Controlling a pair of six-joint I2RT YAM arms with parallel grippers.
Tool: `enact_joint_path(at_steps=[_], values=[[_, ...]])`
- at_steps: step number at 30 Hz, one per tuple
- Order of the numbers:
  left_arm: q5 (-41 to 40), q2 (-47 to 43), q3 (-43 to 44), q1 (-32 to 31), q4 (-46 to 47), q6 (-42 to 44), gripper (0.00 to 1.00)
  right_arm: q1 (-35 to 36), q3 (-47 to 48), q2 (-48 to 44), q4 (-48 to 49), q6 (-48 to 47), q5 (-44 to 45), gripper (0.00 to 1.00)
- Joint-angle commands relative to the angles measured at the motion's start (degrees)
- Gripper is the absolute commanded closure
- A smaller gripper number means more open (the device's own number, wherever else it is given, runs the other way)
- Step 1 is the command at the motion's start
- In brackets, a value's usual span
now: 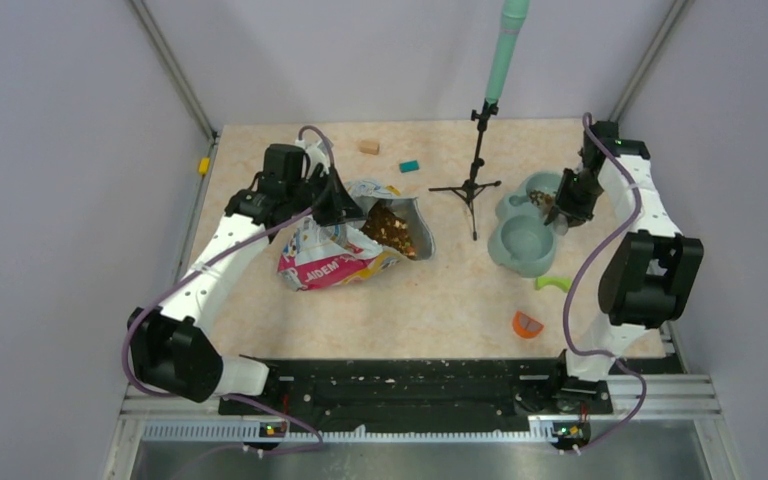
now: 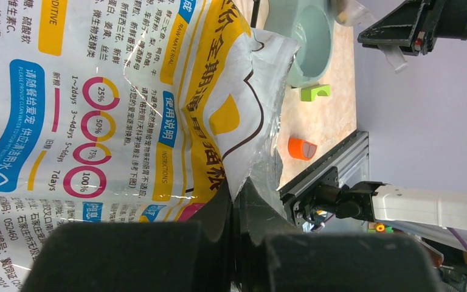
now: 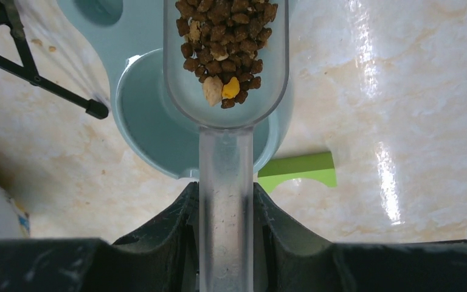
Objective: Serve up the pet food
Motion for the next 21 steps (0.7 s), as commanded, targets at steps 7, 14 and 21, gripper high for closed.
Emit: enact_joint_path(at_steps=[7,14,21], values=[[-3.4,-2.9,-1.6,0.8,4.7,0.5,1.00,-7.4,4.4,1.8,-0.7,8.0,-17.0,1.00],[-3.7,-2.9,-1.5,0.8,4.6,0.5,1.00,-10.3,2.5,1.5,4.7,14.4,-27.1,1.00],[-4.7,-3.0,-1.0,0.8,3.8,0.9,1.00,-12.4,-0.3,1.6,8.4,19.0,-31.6,1.00]])
